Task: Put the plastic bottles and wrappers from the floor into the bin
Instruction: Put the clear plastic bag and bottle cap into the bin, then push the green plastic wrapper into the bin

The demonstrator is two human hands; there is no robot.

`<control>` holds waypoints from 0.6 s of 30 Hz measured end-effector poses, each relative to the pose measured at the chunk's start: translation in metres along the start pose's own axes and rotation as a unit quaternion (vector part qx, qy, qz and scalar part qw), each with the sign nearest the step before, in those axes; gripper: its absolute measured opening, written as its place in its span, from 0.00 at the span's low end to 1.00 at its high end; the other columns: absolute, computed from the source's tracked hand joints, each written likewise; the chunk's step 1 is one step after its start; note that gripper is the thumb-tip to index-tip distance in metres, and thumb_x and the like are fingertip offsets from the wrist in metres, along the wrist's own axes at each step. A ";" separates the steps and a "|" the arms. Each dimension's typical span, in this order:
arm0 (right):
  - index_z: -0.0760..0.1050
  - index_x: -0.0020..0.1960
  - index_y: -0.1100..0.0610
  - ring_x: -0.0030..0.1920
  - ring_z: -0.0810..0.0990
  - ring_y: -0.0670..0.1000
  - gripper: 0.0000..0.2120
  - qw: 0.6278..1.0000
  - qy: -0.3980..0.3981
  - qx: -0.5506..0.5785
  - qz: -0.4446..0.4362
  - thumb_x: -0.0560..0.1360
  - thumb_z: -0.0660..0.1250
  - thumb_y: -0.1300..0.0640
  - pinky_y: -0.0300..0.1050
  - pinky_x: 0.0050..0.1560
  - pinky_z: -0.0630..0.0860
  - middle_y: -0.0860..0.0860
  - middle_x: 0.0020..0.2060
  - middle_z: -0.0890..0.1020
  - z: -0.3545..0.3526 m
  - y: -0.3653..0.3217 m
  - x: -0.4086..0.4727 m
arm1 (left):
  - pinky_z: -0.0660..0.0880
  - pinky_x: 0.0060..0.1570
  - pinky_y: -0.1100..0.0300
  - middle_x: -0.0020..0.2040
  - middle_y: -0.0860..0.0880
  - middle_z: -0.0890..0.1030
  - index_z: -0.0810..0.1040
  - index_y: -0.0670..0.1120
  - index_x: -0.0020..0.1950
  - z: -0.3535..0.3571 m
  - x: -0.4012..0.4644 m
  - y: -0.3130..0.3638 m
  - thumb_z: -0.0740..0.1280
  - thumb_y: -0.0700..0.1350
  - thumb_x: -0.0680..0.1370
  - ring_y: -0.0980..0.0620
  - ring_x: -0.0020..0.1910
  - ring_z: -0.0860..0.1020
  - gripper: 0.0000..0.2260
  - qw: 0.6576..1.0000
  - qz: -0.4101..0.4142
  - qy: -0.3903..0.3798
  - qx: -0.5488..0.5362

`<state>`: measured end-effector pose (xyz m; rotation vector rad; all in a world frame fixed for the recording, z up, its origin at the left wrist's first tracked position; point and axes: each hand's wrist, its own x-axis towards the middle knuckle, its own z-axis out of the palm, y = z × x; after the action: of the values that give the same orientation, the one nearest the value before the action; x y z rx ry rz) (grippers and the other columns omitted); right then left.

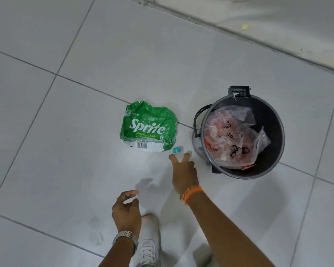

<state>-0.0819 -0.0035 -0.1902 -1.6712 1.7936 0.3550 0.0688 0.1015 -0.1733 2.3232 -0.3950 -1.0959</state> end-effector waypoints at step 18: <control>0.64 0.70 0.56 0.69 0.66 0.61 0.27 0.965 0.249 0.067 0.051 0.73 0.69 0.56 0.61 0.68 0.68 0.58 0.71 0.65 -0.176 0.014 -0.058 | 0.77 0.43 0.52 0.48 0.51 0.81 0.82 0.50 0.47 0.022 0.000 0.052 0.71 0.34 0.72 0.45 0.47 0.80 0.11 0.999 0.046 0.002 0.003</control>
<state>-0.1451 -0.0620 -0.0252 -1.6738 2.2121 -0.1627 0.0499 0.0518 -0.1542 2.2872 -0.4996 -1.0475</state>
